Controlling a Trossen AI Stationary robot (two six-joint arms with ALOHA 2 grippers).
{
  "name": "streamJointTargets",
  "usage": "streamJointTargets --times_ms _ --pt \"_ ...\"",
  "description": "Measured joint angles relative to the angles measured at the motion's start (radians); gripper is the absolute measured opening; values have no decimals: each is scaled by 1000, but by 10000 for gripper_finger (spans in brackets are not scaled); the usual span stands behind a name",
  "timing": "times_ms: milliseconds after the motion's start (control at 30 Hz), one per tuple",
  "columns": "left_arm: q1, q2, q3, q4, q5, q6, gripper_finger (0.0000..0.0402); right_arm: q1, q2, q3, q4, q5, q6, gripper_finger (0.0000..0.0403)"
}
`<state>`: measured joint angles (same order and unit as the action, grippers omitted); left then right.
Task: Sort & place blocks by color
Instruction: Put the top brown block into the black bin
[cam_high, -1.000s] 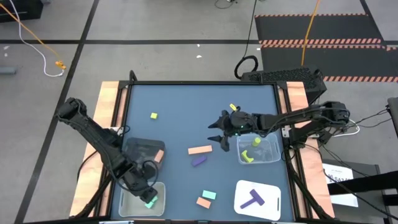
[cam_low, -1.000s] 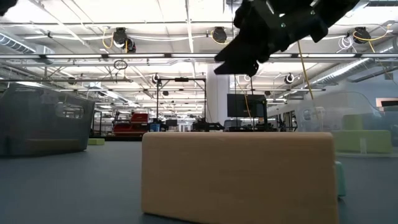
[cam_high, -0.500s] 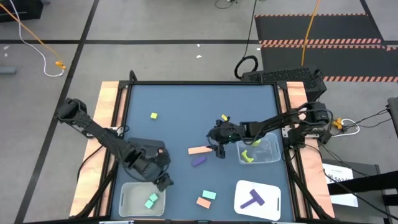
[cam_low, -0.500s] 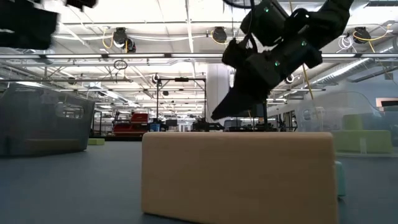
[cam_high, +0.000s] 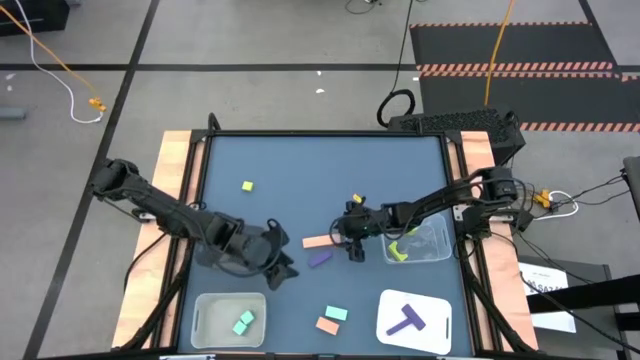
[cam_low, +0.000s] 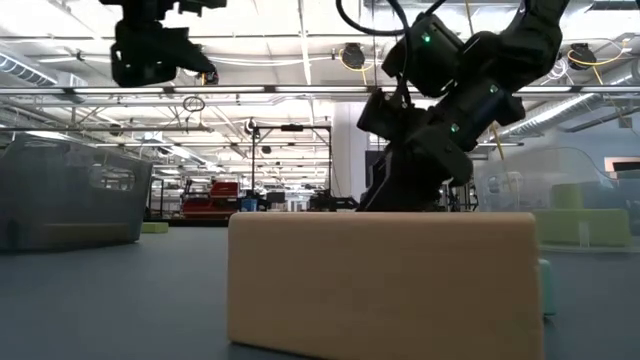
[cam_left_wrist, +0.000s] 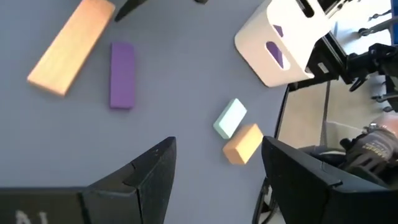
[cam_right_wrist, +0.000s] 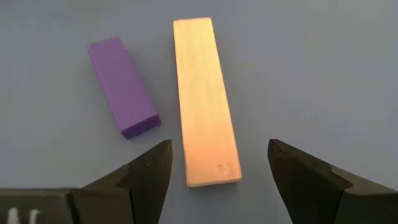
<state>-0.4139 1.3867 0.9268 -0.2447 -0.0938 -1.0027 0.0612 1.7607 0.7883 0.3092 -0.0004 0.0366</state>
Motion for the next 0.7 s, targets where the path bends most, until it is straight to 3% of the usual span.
streamJointTargets --times_ms 367,500,633,700 --pt "29 0 0 14 6 58 237 0 55 1 12 -1 3 238" --pt "30 0 0 15 6 62 237 0 67 2 27 0 3 195" --pt "30 0 0 15 6 66 237 -1 65 2 29 0 3 124" --pt "30 0 0 15 6 66 237 -1 63 2 27 1 3 111"
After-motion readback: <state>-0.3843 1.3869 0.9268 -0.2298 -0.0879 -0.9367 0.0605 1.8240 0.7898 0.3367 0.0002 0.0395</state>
